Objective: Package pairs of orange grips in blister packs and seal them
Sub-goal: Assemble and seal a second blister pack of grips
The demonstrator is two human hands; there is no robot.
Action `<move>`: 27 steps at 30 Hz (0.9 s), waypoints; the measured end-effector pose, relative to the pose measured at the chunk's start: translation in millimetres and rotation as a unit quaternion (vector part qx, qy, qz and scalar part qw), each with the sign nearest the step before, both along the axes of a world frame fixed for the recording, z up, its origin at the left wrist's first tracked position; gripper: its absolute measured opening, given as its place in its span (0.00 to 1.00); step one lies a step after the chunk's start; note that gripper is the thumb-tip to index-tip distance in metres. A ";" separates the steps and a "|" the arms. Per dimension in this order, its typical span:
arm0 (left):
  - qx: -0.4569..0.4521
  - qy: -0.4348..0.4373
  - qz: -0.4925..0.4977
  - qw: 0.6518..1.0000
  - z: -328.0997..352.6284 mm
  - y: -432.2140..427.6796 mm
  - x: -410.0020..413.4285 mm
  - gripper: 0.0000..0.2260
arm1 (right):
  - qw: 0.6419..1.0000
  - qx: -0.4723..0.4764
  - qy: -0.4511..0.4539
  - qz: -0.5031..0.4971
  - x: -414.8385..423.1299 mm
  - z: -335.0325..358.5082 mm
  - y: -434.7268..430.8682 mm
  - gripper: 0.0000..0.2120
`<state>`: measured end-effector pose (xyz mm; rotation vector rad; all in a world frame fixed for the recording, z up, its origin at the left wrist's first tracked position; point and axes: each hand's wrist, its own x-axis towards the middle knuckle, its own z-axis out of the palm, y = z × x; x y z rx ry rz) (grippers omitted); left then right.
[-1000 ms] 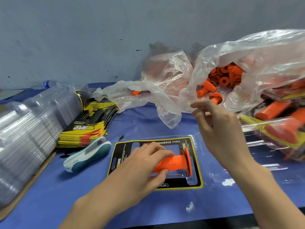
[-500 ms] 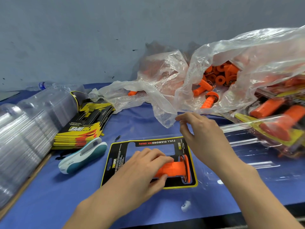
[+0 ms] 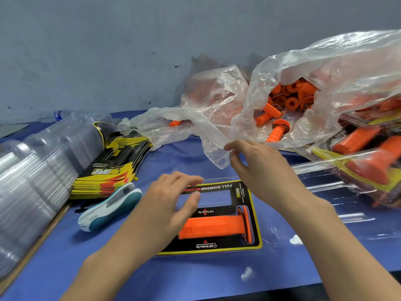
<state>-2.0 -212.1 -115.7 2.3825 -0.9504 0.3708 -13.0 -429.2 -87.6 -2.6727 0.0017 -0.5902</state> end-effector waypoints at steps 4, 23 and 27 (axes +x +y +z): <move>-0.065 0.035 0.070 0.995 2.9 5.3 25.2 0.12 | 0.999 -0.001 0.046 0.015 13.6 11.8 1.4 0.15; 0.182 0.026 0.211 0.960 -14.7 -43.4 244.9 0.06 | 0.997 -0.006 0.045 0.057 51.3 16.6 9.8 0.17; 0.241 -0.045 0.197 0.949 -8.5 -43.8 223.7 0.06 | 0.996 0.012 0.044 0.076 49.7 18.1 15.5 0.17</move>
